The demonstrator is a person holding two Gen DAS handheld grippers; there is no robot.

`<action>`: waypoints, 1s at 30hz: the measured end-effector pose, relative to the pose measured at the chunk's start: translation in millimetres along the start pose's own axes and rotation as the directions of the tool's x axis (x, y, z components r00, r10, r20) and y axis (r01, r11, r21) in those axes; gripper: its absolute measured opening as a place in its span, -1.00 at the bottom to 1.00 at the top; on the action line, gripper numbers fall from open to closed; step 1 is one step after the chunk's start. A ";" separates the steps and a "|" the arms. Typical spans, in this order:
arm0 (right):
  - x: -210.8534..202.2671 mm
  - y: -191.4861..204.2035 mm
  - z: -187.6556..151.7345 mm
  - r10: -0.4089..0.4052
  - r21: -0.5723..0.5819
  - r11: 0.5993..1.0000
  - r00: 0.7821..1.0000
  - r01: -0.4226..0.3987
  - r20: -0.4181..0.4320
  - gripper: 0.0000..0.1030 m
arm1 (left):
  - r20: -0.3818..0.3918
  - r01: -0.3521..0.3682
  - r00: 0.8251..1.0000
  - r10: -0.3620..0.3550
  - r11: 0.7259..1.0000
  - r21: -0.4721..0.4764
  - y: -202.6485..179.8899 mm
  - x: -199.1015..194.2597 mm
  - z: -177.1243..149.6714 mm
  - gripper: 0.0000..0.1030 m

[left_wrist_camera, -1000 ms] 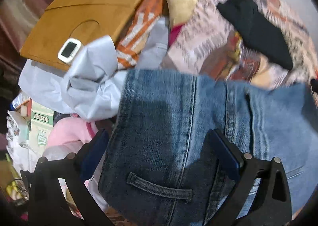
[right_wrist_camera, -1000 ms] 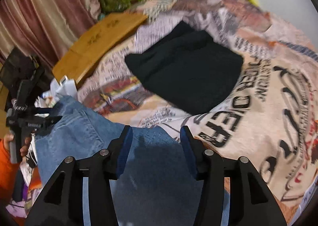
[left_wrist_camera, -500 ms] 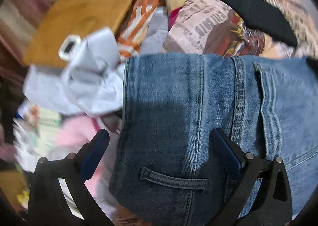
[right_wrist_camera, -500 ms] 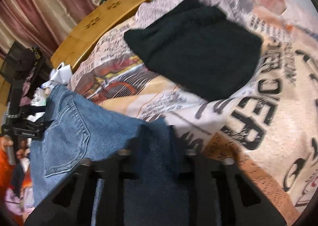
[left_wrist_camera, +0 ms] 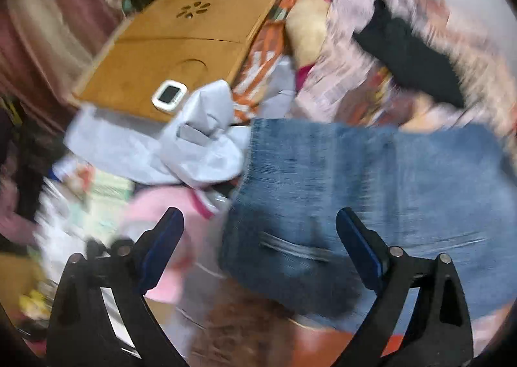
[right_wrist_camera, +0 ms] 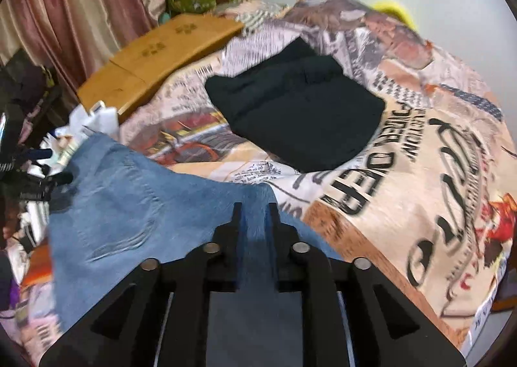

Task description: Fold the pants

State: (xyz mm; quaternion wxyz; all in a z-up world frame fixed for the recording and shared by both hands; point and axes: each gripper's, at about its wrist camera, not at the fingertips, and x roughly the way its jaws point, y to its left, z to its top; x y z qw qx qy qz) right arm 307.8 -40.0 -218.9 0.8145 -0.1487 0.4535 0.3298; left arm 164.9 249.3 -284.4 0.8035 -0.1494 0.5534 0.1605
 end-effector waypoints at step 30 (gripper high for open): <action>-54.7 14.1 -138.5 0.046 0.146 0.988 0.999 -0.047 0.010 0.02 | -0.100 0.250 0.956 -0.275 0.945 -0.210 -5.5 6.3 -53.7 -0.16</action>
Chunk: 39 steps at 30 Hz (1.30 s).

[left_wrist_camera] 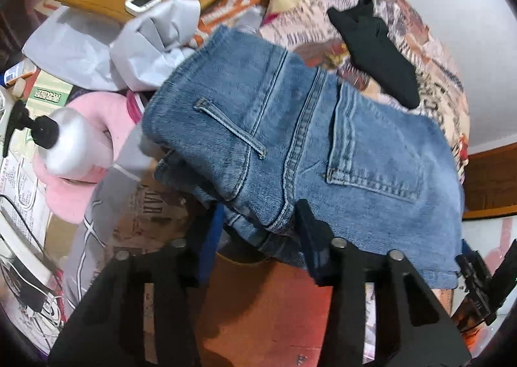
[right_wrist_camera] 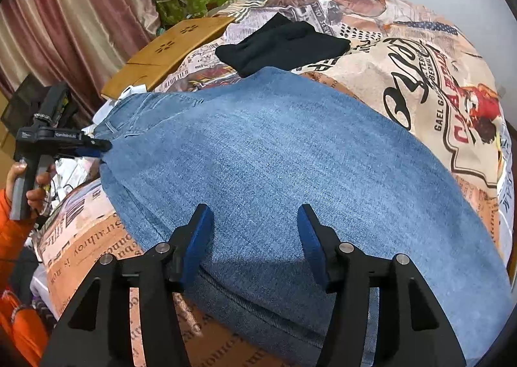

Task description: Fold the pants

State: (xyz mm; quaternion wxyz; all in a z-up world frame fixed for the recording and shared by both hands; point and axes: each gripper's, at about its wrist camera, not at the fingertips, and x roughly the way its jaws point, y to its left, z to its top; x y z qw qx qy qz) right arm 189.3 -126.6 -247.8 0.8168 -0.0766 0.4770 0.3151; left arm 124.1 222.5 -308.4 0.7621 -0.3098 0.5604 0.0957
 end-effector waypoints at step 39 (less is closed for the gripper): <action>5.4 26.8 10.8 0.071 -0.027 0.997 0.996 -0.072 -0.059 0.11 | 0.113 -0.141 0.985 0.132 0.987 0.081 -22.7 4.8 -13.7 -0.59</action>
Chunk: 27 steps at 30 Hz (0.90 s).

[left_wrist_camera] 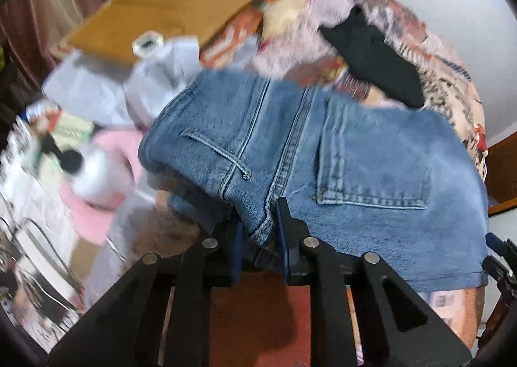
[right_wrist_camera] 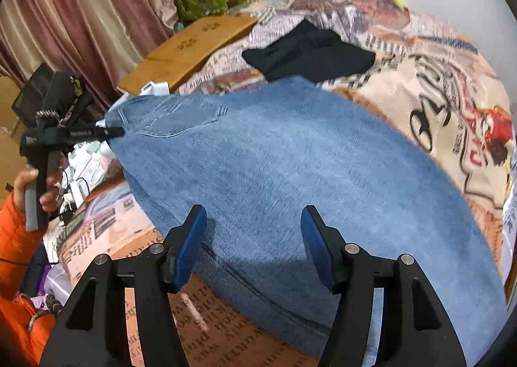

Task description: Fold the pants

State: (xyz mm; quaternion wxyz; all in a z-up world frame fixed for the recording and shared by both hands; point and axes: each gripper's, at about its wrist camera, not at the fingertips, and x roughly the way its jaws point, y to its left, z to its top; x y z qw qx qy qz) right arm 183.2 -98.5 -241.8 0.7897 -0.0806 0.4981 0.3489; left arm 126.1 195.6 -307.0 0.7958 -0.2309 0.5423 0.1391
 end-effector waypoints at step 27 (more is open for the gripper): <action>-137.9 -135.2 -99.3 -0.343 0.501 0.843 0.914 0.197 0.218 0.18 | 0.192 -0.075 0.981 0.026 0.964 0.255 -111.4 -72.9 35.6 0.70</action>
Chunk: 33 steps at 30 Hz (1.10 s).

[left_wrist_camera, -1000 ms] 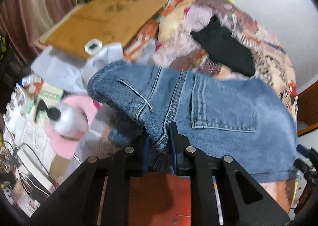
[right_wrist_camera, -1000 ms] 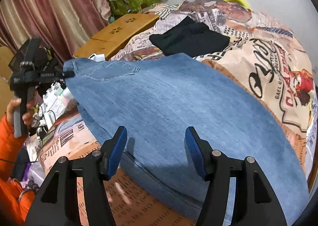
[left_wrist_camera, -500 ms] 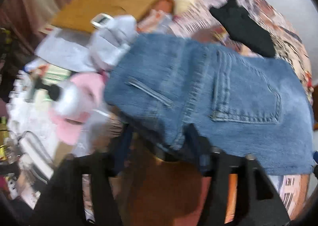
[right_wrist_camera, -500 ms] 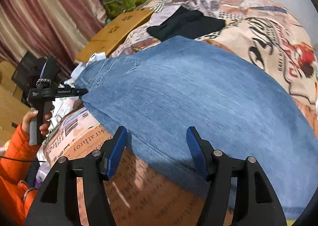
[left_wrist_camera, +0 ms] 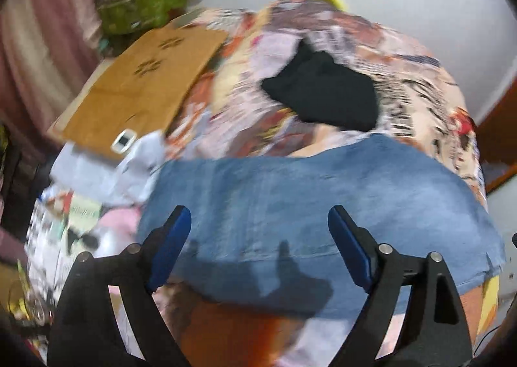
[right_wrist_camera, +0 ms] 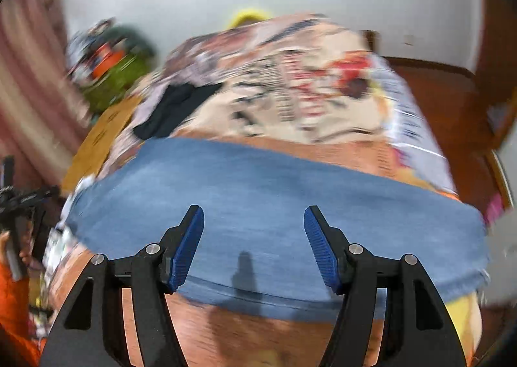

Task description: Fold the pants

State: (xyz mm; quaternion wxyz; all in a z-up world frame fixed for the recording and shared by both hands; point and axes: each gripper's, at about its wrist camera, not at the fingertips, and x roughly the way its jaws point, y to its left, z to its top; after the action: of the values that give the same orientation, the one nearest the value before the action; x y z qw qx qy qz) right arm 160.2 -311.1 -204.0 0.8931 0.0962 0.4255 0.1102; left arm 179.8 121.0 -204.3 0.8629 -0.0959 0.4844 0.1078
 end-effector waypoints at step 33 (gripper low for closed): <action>-5.1 -208.8 -61.9 -0.232 0.550 0.813 0.973 0.190 0.006 -0.80 | -0.268 0.250 0.954 -0.130 0.840 0.481 -248.0 82.7 -16.3 0.99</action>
State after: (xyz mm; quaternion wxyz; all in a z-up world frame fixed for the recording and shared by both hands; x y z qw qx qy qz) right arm 132.7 -507.5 -294.0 0.8501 0.3028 0.4143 -0.1187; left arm 277.7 -113.4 -268.4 0.8033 0.0762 0.5779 -0.1223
